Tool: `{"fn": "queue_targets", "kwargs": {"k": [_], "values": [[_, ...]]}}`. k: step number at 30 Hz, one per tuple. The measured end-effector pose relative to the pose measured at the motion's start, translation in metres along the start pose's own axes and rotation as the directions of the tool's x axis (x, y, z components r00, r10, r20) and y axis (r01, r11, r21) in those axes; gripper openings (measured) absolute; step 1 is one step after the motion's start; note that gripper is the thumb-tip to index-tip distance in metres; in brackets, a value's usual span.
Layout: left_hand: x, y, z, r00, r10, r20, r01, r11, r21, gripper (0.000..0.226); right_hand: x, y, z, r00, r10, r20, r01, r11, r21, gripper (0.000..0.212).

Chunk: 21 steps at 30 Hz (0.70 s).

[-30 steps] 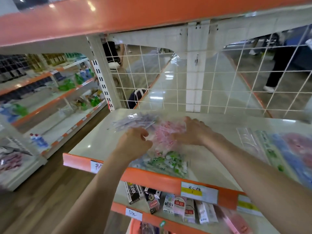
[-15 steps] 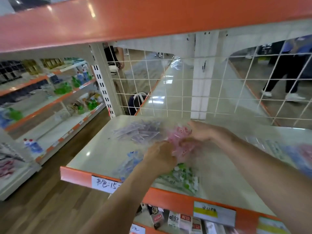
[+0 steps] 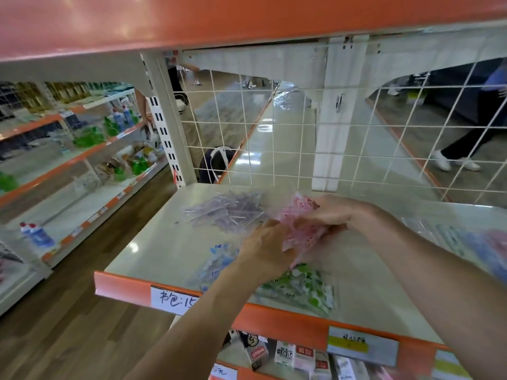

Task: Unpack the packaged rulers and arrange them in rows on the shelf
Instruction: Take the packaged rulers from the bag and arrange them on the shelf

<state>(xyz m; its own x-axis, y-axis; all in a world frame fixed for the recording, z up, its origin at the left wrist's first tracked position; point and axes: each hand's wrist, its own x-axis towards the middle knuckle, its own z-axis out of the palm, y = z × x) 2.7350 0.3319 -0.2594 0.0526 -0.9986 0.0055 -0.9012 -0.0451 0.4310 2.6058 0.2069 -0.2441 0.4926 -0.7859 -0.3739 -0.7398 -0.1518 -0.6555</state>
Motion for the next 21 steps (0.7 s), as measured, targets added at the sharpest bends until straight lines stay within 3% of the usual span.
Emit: {"fn": "queue_targets", "kwargs": {"k": [3, 6, 8, 11, 13, 15, 17, 19, 21], "values": [[0.002, 0.001, 0.0, 1.0, 0.01, -0.001, -0.01, 1.0, -0.002, 0.039, -0.001, 0.005, -0.002, 1.0, -0.014, 0.007, 0.013, 0.996, 0.085, 0.043], [0.003, -0.001, -0.008, 0.999, -0.028, 0.036, 0.032, 0.993, -0.11, 0.038, -0.008, 0.014, -0.007, 0.998, 0.04, 0.047, -0.049, 0.974, 0.223, 0.045], [0.009, -0.01, -0.02, 0.997, -0.069, -0.048, 0.062, 0.99, -0.127, 0.034, -0.015, 0.024, -0.013, 0.995, 0.083, 0.05, -0.094, 0.953, 0.29, 0.045], [0.028, -0.031, -0.033, 0.964, -0.038, -0.262, 0.045, 0.999, 0.019, 0.028, -0.028, 0.032, -0.029, 0.994, 0.108, -0.029, -0.095, 0.948, 0.304, 0.041], [0.041, -0.037, -0.031, 0.974, 0.033, -0.225, 0.001, 0.989, 0.15, 0.033, -0.039, 0.025, -0.045, 0.989, 0.096, -0.112, -0.065, 0.964, 0.256, 0.034], [0.051, -0.036, -0.023, 0.992, 0.111, -0.061, -0.087, 0.946, 0.311, 0.04, -0.049, 0.01, -0.061, 0.976, 0.026, -0.215, -0.004, 0.995, 0.103, 0.028], [0.055, -0.035, -0.016, 0.984, 0.151, 0.092, -0.177, 0.873, 0.455, 0.038, -0.058, -0.01, -0.072, 0.948, -0.072, -0.311, -0.014, 0.964, -0.265, 0.037], [0.056, -0.039, -0.014, 0.983, 0.119, 0.138, -0.172, 0.856, 0.488, 0.033, -0.062, -0.028, -0.07, 0.931, -0.148, -0.333, -0.091, 0.79, -0.606, 0.046], [0.057, -0.044, -0.014, 0.989, 0.122, 0.087, -0.148, 0.883, 0.445, 0.03, -0.06, -0.034, -0.058, 0.941, -0.169, -0.292, -0.102, 0.682, -0.724, 0.048]]}}
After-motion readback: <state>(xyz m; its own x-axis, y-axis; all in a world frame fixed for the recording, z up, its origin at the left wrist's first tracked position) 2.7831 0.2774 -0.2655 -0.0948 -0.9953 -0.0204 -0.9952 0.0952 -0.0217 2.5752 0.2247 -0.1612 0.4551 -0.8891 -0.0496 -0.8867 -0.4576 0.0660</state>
